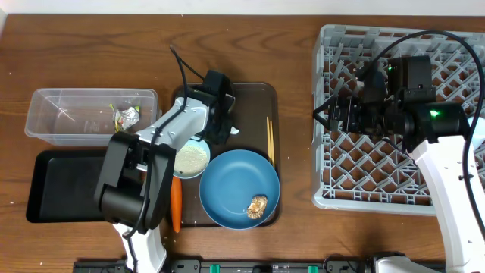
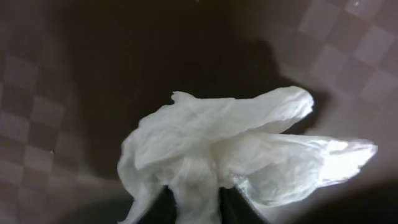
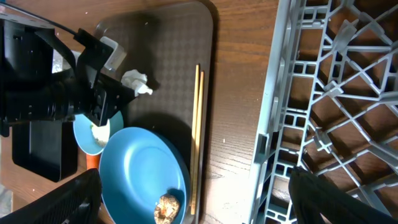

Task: Sort waste into correct bins and load items into the dishwasher rack
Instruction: 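Carry the trash to the clear plastic container and release it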

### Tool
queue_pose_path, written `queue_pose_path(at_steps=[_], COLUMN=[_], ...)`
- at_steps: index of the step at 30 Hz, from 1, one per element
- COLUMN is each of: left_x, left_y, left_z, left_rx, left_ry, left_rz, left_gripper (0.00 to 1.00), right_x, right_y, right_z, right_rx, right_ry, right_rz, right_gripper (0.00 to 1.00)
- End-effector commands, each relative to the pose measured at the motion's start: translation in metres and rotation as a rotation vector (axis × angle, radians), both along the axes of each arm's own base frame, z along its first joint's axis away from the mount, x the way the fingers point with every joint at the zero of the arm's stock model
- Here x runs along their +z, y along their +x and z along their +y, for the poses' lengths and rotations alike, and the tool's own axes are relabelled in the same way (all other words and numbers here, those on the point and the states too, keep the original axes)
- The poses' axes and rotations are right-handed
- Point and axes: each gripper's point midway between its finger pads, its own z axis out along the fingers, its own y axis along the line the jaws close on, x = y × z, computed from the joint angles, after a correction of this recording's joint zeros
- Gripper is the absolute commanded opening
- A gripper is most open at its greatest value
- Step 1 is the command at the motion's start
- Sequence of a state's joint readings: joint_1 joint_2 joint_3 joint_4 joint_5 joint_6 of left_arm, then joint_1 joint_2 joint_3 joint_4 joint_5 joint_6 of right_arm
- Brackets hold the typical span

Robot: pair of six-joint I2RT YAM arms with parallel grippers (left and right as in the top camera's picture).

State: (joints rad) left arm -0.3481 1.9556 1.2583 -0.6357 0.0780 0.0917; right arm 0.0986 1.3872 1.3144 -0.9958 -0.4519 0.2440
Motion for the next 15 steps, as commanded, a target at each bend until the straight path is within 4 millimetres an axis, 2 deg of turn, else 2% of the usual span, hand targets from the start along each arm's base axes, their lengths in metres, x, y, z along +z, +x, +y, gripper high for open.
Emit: queue_pose_path(at_steps=[1, 3, 7, 9, 12, 15], left_x=[0.034, 0.059, 0.115, 0.144, 0.172, 0.179], left_y=[0.013, 0.019, 0.027, 0.026, 0.019, 0.009], left_z=[-0.008, -0.007, 0.016, 0.038, 0.077, 0.125], left_rx=[-0.01, -0.004, 0.075, 0.151, 0.299, 0.503], left_ry=[-0.04, -0.045, 0.032, 0.085, 0.146, 0.18], left_rz=[-0.069, -0.125, -0.274, -0.35, -0.412, -0.404], left_gripper=[0.12, 0.11, 0.06, 0.06, 0.06, 0.06], right_x=[0.004, 0.004, 0.004, 0.004, 0.004, 0.004], right_y=[-0.001, -0.001, -0.001, -0.001, -0.001, -0.001], right_z=[0.007, 0.007, 0.007, 0.007, 0.007, 0.007], right_rx=[0.032, 0.032, 0.031, 0.031, 0.031, 0.031], right_ry=[-0.004, -0.004, -0.004, -0.004, -0.004, -0.004], right_rz=[-0.016, -0.016, -0.017, -0.017, -0.017, -0.017], right_gripper=[0.89, 0.89, 0.89, 0.89, 0.89, 0.89])
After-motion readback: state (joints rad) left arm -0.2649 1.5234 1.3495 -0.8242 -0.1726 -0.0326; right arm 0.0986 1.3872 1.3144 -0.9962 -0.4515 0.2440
